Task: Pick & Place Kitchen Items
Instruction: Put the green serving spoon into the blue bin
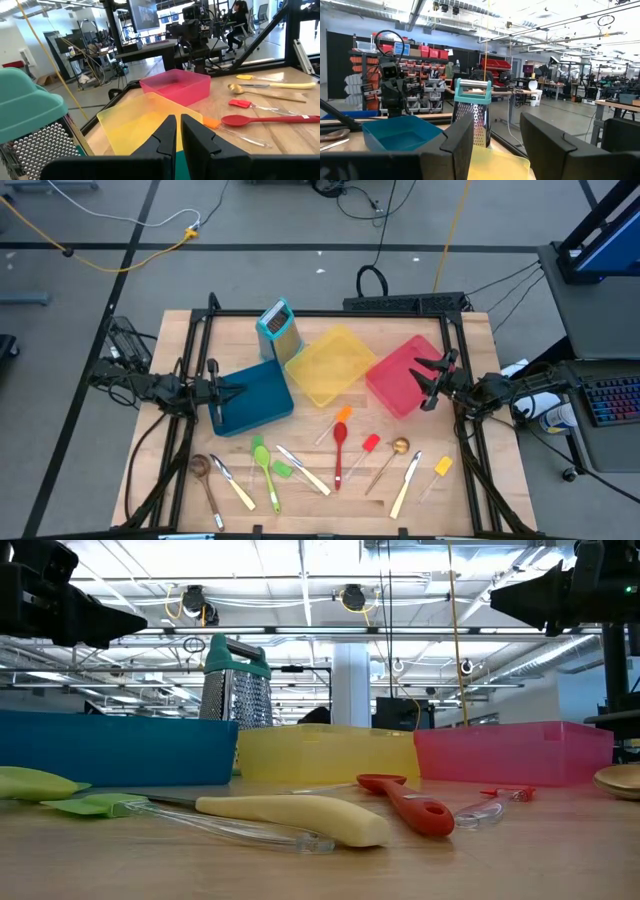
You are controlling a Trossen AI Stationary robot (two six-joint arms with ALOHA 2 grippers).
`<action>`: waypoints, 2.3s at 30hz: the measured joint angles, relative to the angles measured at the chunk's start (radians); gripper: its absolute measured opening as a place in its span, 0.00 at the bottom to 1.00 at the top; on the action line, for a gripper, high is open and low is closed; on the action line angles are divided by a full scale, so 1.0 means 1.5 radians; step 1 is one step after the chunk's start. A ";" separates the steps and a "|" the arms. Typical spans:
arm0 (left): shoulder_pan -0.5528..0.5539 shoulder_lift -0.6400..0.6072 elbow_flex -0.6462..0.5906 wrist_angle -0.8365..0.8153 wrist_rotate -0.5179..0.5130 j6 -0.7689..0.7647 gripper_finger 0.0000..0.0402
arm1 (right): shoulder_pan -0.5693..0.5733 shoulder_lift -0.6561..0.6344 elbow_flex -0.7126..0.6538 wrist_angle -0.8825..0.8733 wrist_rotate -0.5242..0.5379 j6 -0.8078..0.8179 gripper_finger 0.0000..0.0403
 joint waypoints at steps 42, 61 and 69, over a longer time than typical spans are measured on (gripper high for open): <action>0.001 0.000 0.000 0.051 -0.071 -0.196 0.08 | -0.002 0.000 0.000 0.042 0.002 0.102 0.38; 0.001 0.003 0.000 0.074 -0.003 -0.120 0.17 | -0.004 0.029 0.000 0.153 0.024 -0.056 0.38; 0.000 0.122 0.000 0.248 0.116 -0.109 0.34 | -0.004 0.126 0.000 0.142 -0.222 0.118 0.39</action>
